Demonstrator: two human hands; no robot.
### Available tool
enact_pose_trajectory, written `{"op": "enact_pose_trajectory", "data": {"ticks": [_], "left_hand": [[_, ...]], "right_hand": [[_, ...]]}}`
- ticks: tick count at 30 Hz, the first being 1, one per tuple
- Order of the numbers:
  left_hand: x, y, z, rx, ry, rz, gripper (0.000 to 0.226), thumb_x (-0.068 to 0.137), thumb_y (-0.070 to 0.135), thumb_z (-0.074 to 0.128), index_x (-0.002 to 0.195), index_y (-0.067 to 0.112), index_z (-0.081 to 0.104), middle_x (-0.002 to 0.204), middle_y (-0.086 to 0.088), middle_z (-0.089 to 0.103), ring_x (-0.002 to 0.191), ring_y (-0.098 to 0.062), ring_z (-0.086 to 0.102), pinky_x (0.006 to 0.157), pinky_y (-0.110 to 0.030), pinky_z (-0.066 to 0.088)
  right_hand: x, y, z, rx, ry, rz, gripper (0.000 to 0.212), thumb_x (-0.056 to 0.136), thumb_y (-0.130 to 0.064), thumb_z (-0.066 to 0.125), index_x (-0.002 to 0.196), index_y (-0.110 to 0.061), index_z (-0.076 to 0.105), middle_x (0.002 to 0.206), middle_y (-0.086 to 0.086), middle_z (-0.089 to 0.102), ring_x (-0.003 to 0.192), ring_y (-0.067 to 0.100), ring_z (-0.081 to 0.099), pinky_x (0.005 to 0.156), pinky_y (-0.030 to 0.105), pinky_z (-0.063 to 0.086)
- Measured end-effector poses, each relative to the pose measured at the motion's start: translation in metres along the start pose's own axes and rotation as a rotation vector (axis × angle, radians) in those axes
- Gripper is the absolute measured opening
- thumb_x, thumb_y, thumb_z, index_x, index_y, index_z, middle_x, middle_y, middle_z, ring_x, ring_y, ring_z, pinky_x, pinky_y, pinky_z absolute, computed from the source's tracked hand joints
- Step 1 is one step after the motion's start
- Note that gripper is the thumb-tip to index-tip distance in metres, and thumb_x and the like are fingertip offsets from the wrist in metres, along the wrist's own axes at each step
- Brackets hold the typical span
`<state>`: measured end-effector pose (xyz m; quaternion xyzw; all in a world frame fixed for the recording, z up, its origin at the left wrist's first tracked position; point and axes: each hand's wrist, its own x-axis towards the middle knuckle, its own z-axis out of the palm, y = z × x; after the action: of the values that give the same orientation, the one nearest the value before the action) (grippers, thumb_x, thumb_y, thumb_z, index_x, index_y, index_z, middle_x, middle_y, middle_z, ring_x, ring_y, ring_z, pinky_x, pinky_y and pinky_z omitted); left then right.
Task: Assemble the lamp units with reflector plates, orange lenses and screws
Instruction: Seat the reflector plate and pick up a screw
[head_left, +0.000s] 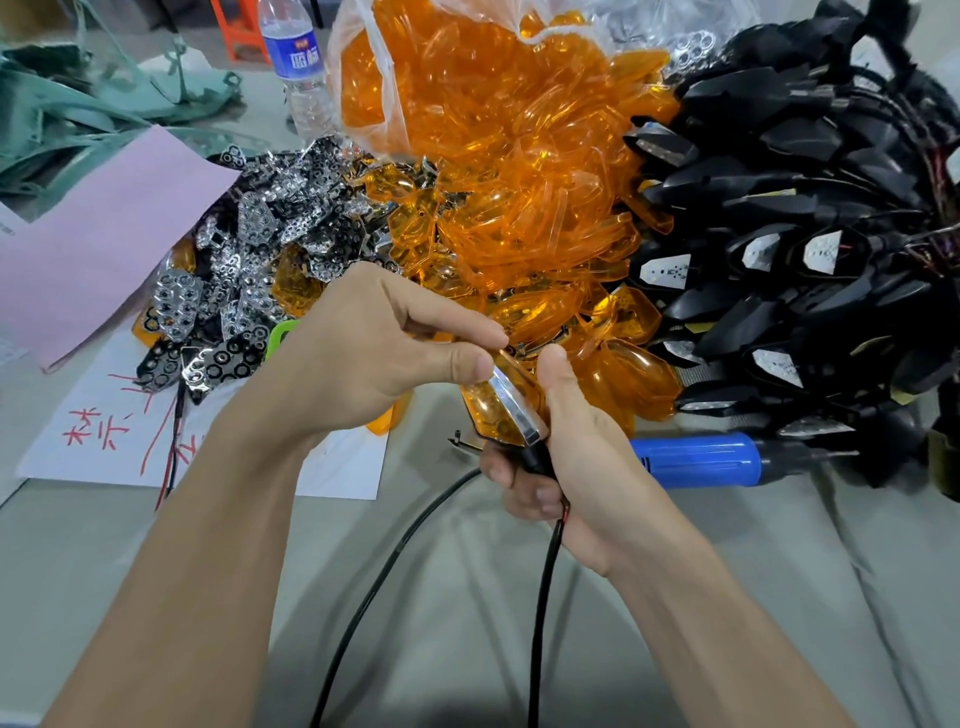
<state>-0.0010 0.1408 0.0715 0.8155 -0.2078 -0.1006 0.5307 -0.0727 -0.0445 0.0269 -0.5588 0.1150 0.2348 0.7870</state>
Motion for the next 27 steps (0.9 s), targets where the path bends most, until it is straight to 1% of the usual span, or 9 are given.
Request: {"op": "enact_pose_trajectory", "data": {"ticks": [3,5,9,12,15,17,19,23,27], "left_hand": [[0.000,-0.001,0.000,-0.023,-0.016,0.008,0.024,0.070,0.028,0.086,0.094,0.026,0.085,0.103,0.009,0.080,0.110,-0.004,0.072,0.097,-0.023,0.056],[0.001,-0.002,0.000,-0.028,-0.022,0.003,0.024,0.071,0.027,0.086,0.095,0.026,0.085,0.105,0.009,0.080,0.112,-0.003,0.071,0.097,-0.020,0.054],[0.002,-0.005,0.005,-0.114,-0.023,-0.019,0.027,0.075,0.025,0.083,0.101,0.028,0.084,0.106,0.007,0.080,0.110,-0.009,0.073,0.096,-0.025,0.056],[0.002,-0.009,0.016,-0.198,0.024,-0.003,0.027,0.085,0.021,0.080,0.111,0.024,0.079,0.107,0.001,0.080,0.106,-0.017,0.074,0.092,-0.028,0.058],[0.002,-0.011,0.029,-0.465,0.012,-0.014,0.031,0.093,0.018,0.067,0.124,0.017,0.071,0.115,-0.003,0.077,0.109,-0.017,0.072,0.091,-0.027,0.055],[0.000,-0.013,0.036,-0.598,-0.027,-0.021,0.038,0.091,0.019,0.064,0.129,0.013,0.065,0.120,-0.004,0.075,0.111,-0.018,0.069,0.091,-0.031,0.055],[0.000,-0.014,0.042,-0.637,-0.024,-0.021,0.041,0.088,0.024,0.066,0.127,0.014,0.064,0.120,-0.005,0.075,0.106,-0.020,0.068,0.083,-0.034,0.054],[0.001,-0.011,0.051,-0.693,0.034,-0.028,0.038,0.085,0.025,0.069,0.122,0.013,0.067,0.111,-0.006,0.076,0.086,-0.014,0.068,0.058,-0.022,0.050],[0.004,-0.009,0.057,-0.728,0.097,-0.041,0.040,0.085,0.021,0.072,0.124,0.012,0.069,0.109,-0.007,0.077,0.074,-0.013,0.063,0.054,-0.019,0.048]], "right_hand": [[0.001,0.000,0.002,0.004,0.004,0.004,0.068,0.101,-0.068,0.029,0.098,-0.007,0.058,0.061,0.013,0.051,0.039,0.011,0.024,0.045,0.026,0.017],[0.001,0.000,0.002,0.014,-0.003,0.001,0.066,0.101,-0.067,0.030,0.101,-0.007,0.058,0.062,0.012,0.051,0.040,0.011,0.024,0.047,0.028,0.015],[0.002,0.000,0.000,0.048,-0.042,-0.016,0.058,0.101,-0.063,0.037,0.105,-0.010,0.057,0.061,0.010,0.049,0.041,0.011,0.023,0.049,0.030,0.012],[0.003,-0.001,-0.003,0.144,-0.088,-0.004,0.051,0.101,-0.058,0.044,0.110,-0.010,0.057,0.061,0.009,0.048,0.040,0.010,0.024,0.043,0.024,0.016],[0.004,-0.004,-0.008,0.306,-0.212,0.024,0.052,0.098,-0.057,0.045,0.108,-0.007,0.056,0.060,0.008,0.047,0.036,0.006,0.026,0.036,0.019,0.021],[0.004,-0.007,-0.010,0.393,-0.303,0.047,0.052,0.096,-0.058,0.044,0.107,-0.009,0.053,0.059,0.006,0.047,0.033,0.003,0.028,0.034,0.016,0.022],[0.004,-0.009,-0.012,0.421,-0.370,0.069,0.051,0.095,-0.059,0.044,0.104,-0.010,0.052,0.058,0.004,0.048,0.033,0.002,0.028,0.034,0.016,0.021],[0.004,-0.010,-0.016,0.447,-0.427,0.125,0.057,0.097,-0.062,0.040,0.096,-0.008,0.058,0.057,0.002,0.049,0.036,0.004,0.018,0.034,0.015,0.020],[0.003,-0.011,-0.017,0.502,-0.433,0.135,0.057,0.097,-0.062,0.039,0.097,-0.008,0.057,0.056,0.001,0.048,0.037,0.004,0.017,0.034,0.015,0.019]]}}
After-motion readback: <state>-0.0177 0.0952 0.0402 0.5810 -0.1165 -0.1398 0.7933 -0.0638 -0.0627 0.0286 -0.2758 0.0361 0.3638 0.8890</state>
